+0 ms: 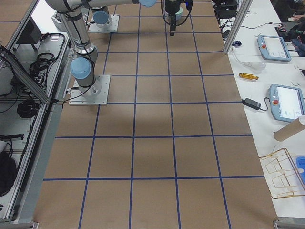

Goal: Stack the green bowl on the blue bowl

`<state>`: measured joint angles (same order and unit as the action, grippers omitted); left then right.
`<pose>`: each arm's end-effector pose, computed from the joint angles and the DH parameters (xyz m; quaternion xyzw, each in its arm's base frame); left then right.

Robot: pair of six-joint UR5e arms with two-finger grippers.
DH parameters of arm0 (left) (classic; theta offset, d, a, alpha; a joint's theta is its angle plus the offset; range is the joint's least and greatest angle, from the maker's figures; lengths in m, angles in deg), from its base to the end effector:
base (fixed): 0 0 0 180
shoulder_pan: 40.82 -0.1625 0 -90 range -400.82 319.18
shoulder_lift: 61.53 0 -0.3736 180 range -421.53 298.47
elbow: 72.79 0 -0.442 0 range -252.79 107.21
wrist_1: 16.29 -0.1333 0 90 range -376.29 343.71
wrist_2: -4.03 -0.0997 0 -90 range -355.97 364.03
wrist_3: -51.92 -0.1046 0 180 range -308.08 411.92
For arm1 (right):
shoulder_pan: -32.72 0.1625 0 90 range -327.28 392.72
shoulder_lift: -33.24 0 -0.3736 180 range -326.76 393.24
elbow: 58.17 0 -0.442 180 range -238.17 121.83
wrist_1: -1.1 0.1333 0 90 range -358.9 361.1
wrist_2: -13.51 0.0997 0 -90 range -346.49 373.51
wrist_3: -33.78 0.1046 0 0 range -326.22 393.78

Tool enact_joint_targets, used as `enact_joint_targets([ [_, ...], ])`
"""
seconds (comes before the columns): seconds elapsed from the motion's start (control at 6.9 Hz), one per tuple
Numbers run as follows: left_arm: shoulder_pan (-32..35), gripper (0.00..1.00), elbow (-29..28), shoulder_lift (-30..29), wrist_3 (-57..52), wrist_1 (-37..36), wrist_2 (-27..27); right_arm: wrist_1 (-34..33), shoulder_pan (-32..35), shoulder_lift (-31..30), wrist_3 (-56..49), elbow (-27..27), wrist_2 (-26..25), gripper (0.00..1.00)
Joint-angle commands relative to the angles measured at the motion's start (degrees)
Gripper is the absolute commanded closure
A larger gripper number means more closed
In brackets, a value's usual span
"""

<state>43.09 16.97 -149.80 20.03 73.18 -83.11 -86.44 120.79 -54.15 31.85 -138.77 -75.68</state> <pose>-0.0810 -0.5463 0.4511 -0.2237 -0.9741 0.0287 0.0165 0.1157 -0.5674 0.4912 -0.0003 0.9993 -0.0380 0.0058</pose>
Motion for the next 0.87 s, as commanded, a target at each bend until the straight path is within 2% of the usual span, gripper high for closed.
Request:
enact_joint_targets([
  [0.0, 8.79, 0.00, -2.12, -1.20, 28.71, 0.96, -0.31, 0.00, 0.00, 0.02, 0.00, 0.00, 0.07, 0.00],
  [0.43, 8.64, 0.00, -2.65, -1.11, 34.06, 2.98, -0.48, 0.00, 0.00, 0.03, 0.00, 0.00, -0.02, 0.00],
  [0.72, 8.55, 0.00, -2.48, -1.12, 33.56, 3.17, -3.82, 0.00, 0.00, 0.03, 0.00, 0.00, 0.07, 0.00],
])
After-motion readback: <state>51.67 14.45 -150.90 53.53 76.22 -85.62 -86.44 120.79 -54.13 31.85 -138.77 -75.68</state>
